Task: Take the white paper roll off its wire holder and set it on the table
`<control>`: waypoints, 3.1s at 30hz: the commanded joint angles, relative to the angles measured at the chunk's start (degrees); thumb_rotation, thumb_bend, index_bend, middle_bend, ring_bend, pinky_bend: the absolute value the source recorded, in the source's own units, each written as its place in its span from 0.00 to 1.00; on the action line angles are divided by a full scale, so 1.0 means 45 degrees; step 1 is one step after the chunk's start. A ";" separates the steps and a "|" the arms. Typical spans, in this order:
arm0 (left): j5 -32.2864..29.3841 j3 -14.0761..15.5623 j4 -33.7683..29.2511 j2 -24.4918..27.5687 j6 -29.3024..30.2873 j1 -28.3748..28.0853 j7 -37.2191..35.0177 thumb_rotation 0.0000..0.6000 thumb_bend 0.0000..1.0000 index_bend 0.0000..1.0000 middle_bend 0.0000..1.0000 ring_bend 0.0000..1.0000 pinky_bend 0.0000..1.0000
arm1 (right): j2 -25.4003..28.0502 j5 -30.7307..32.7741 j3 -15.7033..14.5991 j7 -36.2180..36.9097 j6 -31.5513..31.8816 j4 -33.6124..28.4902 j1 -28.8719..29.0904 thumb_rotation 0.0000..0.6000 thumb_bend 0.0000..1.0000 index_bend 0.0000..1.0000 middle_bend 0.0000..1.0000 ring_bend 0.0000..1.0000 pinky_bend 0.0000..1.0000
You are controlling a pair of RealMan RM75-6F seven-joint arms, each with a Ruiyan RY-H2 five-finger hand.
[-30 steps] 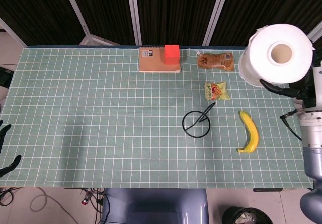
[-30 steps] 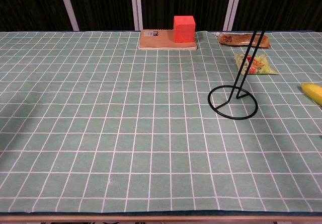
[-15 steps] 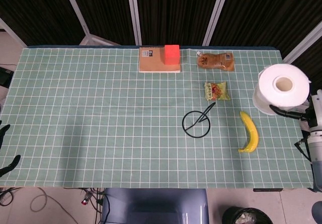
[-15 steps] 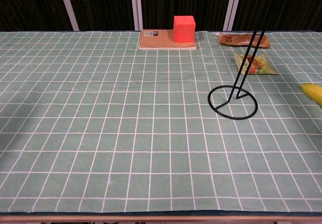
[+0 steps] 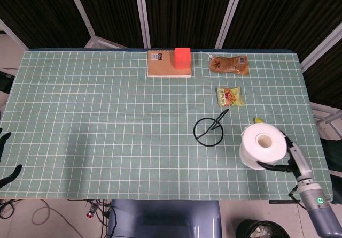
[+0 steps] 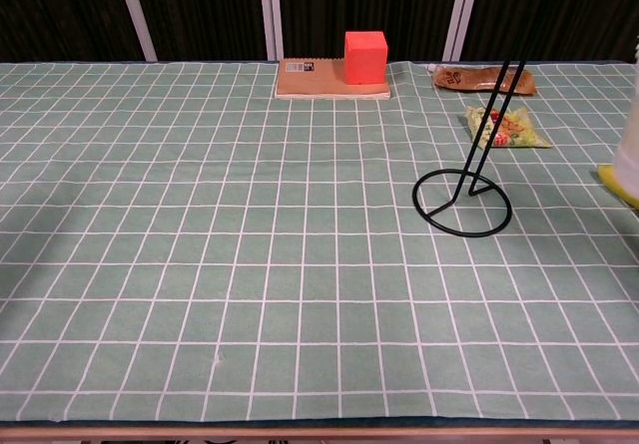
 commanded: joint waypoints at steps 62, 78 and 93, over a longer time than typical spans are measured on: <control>-0.0165 -0.0040 0.0023 0.0103 -0.0152 -0.0050 -0.0155 1.00 0.22 0.13 0.00 0.00 0.03 | -0.4699 -0.1149 -0.2847 -0.0411 0.0887 0.2537 0.2305 1.00 0.00 0.00 0.00 0.00 0.00; -0.0143 -0.0072 -0.0026 0.0158 0.0062 0.0050 -0.0261 1.00 0.22 0.13 0.00 0.00 0.03 | 0.0898 -0.3994 -0.4371 -0.3344 0.5968 0.1380 0.0174 1.00 0.00 0.00 0.00 0.00 0.00; 0.0067 0.0115 -0.0100 0.0130 -0.0127 -0.0002 -0.0052 1.00 0.22 0.12 0.00 0.00 0.03 | -0.0810 -0.3080 -0.2951 -1.2914 0.7208 0.3528 -0.0979 1.00 0.00 0.00 0.00 0.00 0.00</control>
